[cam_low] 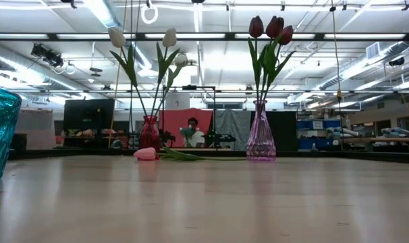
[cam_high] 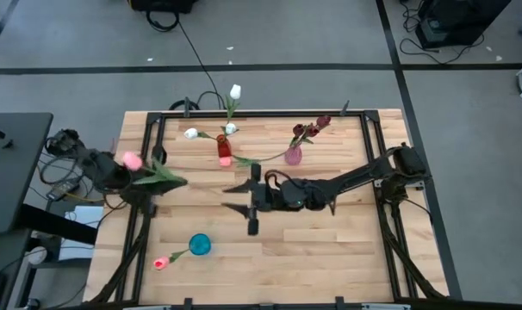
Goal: Sort flowers into vase by color
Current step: Put the bottom pink tulip into the blue vase
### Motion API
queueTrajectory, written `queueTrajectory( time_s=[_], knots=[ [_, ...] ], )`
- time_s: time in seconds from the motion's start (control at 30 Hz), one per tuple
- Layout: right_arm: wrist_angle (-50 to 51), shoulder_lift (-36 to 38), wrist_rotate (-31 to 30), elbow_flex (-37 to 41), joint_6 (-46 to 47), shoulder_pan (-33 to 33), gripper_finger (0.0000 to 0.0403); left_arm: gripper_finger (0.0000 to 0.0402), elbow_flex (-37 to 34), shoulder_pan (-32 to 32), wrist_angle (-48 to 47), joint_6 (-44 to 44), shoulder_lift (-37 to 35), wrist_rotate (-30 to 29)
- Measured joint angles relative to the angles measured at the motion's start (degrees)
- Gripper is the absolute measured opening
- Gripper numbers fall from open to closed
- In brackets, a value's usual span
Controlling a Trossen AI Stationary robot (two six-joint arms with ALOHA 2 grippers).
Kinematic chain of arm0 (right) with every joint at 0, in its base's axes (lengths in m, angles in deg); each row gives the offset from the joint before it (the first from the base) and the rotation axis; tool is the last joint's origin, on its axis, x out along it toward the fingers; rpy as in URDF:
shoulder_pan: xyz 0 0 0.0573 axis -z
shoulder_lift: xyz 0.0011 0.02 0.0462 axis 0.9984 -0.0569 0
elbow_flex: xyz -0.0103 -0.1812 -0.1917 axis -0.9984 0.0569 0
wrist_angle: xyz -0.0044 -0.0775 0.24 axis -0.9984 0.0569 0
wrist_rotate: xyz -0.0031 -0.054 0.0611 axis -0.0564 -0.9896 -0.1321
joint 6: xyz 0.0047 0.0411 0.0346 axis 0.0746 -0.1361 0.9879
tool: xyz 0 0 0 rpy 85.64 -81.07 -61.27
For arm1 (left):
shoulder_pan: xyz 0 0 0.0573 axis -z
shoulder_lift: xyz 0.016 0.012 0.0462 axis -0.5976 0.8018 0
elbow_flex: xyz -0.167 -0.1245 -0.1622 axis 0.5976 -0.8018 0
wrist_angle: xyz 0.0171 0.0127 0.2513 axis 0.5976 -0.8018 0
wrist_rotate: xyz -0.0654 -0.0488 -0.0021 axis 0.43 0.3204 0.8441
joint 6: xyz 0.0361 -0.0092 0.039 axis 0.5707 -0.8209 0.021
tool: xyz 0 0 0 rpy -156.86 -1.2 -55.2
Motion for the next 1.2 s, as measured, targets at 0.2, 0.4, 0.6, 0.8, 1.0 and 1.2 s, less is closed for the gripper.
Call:
queueTrajectory(
  time_s=[0.2,0.4,0.6,0.8,1.0,1.2],
  knots=[
    [8.06,0.59,2.08,0.02,4.16,-3.27,0.0175,0.0003,1.76,0.02,-7.59,-8.20,0.61,16.68],
    [12.93,-3.20,2.12,0.11,10.69,-4.40,0.0174,0.0003,1.65,0.02,-12.30,-8.57,6.46,22.95],
    [12.72,-6.80,2.05,0.11,13.22,-4.56,0.0174,0.0004,1.74,0.02,-12.08,-9.95,8.08,27.56],
    [12.72,-7.61,2.00,0.11,14.19,-4.01,0.0173,0.0004,1.74,0.00,-12.41,-12.70,8.04,29.87],
    [12.55,-7.59,2.01,0.11,14.19,-3.99,0.0173,0.0005,1.74,0.02,-12.67,-12.60,8.39,29.97],
    [13.13,-7.59,2.02,0.11,14.19,-4.01,0.0172,0.0005,1.74,0.02,-14.75,-11.43,8.39,29.19]
  ],
)
